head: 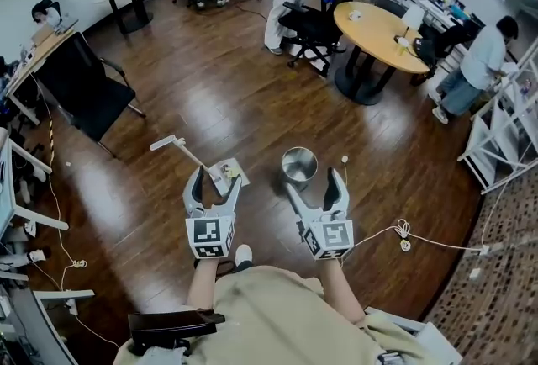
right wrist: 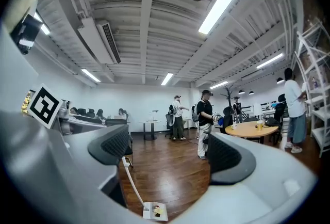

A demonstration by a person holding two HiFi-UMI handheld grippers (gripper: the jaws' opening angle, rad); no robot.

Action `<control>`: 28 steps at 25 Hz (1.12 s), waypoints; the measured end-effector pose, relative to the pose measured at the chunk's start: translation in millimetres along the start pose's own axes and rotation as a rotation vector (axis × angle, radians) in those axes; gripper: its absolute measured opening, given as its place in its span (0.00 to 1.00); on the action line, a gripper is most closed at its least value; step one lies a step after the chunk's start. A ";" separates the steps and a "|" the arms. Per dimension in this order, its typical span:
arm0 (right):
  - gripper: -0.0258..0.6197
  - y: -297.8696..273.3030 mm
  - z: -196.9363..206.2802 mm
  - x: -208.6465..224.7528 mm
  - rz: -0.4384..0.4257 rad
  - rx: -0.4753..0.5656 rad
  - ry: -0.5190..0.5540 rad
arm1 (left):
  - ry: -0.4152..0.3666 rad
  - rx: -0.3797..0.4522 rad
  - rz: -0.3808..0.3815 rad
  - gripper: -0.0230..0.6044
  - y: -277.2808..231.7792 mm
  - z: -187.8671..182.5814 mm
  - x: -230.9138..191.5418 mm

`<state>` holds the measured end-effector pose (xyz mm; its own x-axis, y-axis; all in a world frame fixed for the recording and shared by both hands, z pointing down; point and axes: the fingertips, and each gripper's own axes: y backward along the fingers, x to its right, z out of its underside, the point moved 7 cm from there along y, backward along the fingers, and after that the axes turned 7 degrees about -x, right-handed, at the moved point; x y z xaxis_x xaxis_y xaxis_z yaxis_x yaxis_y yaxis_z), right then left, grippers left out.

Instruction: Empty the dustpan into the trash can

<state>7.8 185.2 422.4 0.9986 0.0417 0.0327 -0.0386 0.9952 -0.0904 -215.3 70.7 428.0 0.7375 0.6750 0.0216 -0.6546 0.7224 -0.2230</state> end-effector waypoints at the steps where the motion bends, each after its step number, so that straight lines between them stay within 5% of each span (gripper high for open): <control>1: 0.76 -9.3 1.8 -2.9 0.001 -0.005 0.000 | 0.002 0.002 0.005 0.59 -5.7 0.9 -6.7; 8: 0.76 -54.8 1.7 -10.1 0.028 -0.031 0.006 | 0.020 -0.025 0.048 0.56 -38.1 6.9 -45.5; 15: 0.76 -73.4 17.4 38.2 0.070 -0.090 -0.025 | 0.022 -0.064 0.041 0.57 -85.0 9.8 -37.1; 28: 0.71 -188.2 13.3 153.6 -0.108 -0.100 0.009 | -0.023 -0.074 -0.059 0.55 -197.1 -38.1 26.3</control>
<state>168.0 5.5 457.7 0.9970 -0.0666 0.0383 0.0726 0.9800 -0.1852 -60.6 -59.7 435.5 0.7699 0.6355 0.0591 -0.5954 0.7485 -0.2921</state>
